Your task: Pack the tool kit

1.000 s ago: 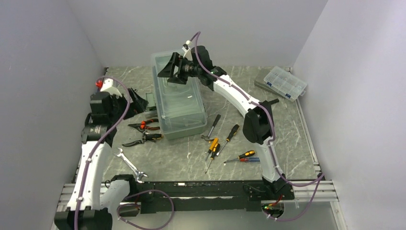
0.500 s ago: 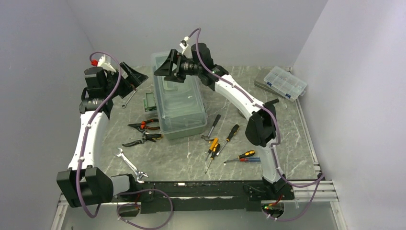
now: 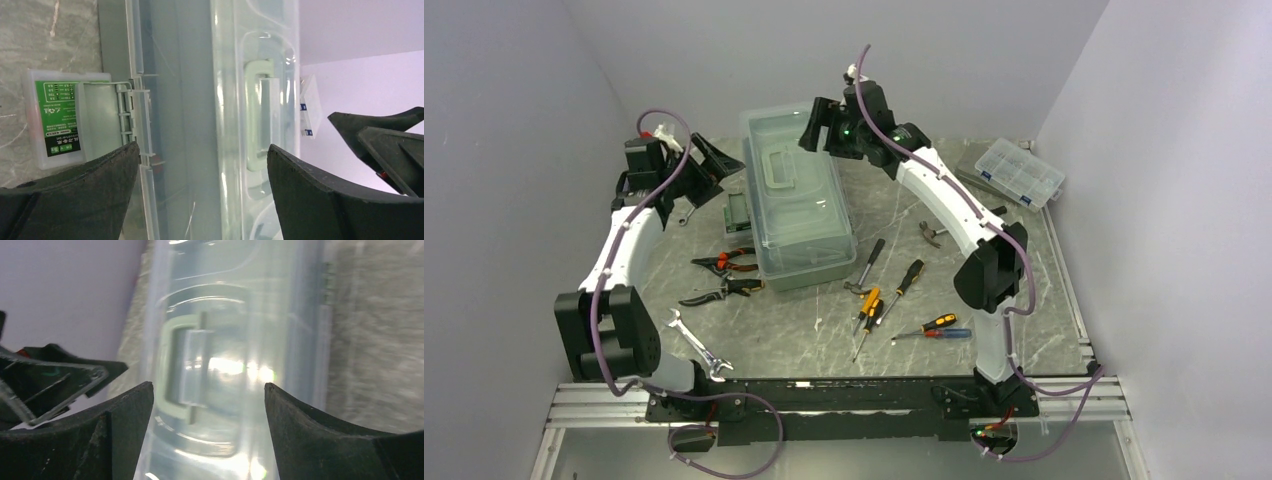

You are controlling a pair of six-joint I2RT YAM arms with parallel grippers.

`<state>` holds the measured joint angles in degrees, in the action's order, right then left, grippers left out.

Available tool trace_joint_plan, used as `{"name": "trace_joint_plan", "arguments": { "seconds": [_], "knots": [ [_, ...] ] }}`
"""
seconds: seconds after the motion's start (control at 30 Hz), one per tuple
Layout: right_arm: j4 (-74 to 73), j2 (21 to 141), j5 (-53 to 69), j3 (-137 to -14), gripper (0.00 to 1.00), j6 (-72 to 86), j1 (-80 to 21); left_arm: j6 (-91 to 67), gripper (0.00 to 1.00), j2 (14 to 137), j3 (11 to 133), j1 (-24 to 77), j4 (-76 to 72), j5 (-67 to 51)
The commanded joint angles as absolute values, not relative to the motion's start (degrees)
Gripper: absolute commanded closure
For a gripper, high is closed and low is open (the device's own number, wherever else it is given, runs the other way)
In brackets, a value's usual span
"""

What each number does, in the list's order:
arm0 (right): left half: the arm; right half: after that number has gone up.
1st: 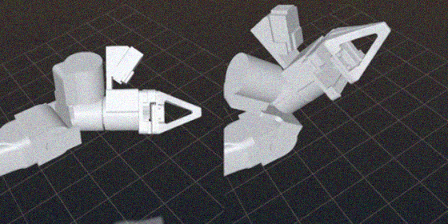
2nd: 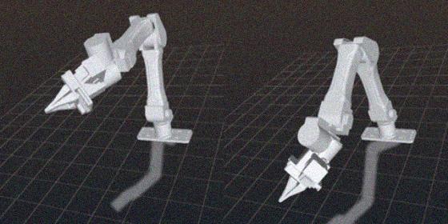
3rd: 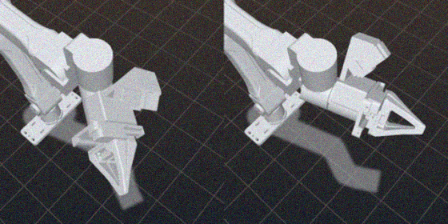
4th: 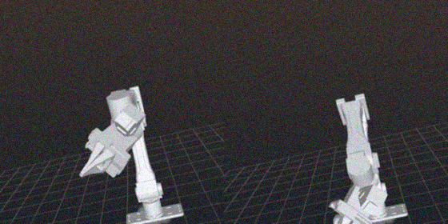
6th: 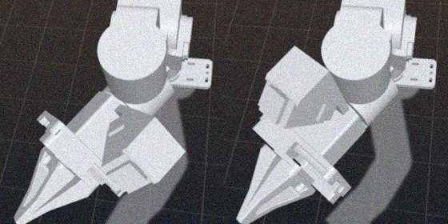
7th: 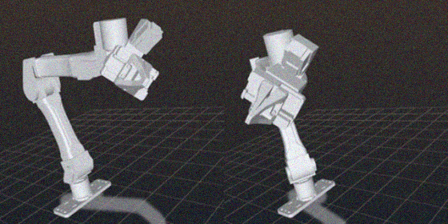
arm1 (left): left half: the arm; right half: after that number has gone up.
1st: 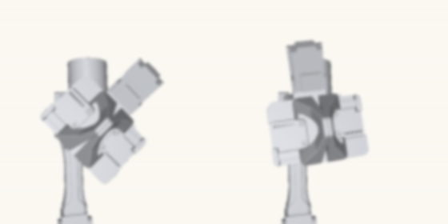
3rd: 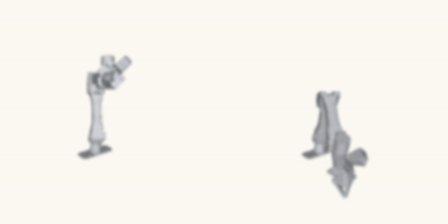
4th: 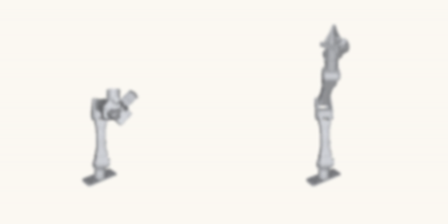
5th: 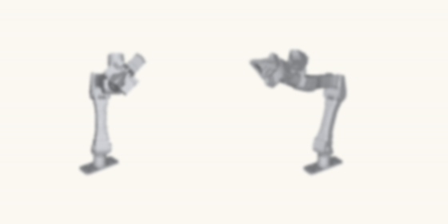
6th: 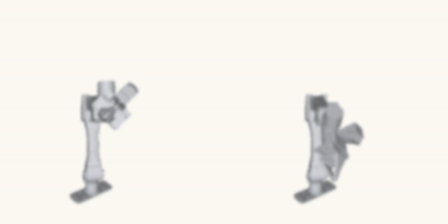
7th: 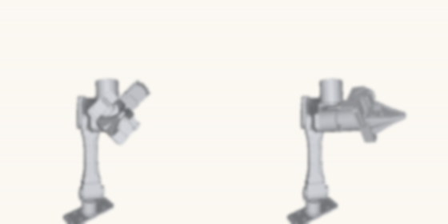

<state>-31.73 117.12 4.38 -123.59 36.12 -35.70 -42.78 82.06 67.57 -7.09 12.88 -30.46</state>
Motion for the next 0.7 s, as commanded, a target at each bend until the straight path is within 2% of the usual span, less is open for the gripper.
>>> {"name": "trace_joint_plan", "arguments": {
  "seconds": [0.0, 0.1, 0.23, 0.37, 0.57, 0.67],
  "knots": [
    [-37.09, 115.36, -1.82, -124.83, 0.17, 30.01, -32.42, -41.91, 0.01, 84.33, 71.87, -5.03, 11.33, -31.03],
    [-39.21, 117.53, -0.57, -125.81, 0.2, 28.27, -31.54, -40.68, 0.01, 86.41, 73.06, -3.36, 12.35, -29.14],
    [-40.56, 120.55, 4.73, -126.74, 0.24, 27.05, -31.28, -40.38, 0.08, 88.28, 72.92, -1.23, 11.41, -29.3],
    [-38.45, 121.14, 10.6, -122.82, 0.3, 27.26, -31.35, -39.44, 0.09, 88.83, 71.89, -0.35, 11.48, -28.02],
    [-36.58, 119.3, 10.57, -115.25, 0.39, 27.29, -31.5, -37.85, 0.2, 90.05, 71.16, 3.47, 12.1, -27.14],
    [-34.93, 116.63, 11.0, -110.47, 0.47, 27.37, -31.59, -38.1, 0.26, 90.6, 70.17, 5.65, 11.22, -27.28]
  ]
}}
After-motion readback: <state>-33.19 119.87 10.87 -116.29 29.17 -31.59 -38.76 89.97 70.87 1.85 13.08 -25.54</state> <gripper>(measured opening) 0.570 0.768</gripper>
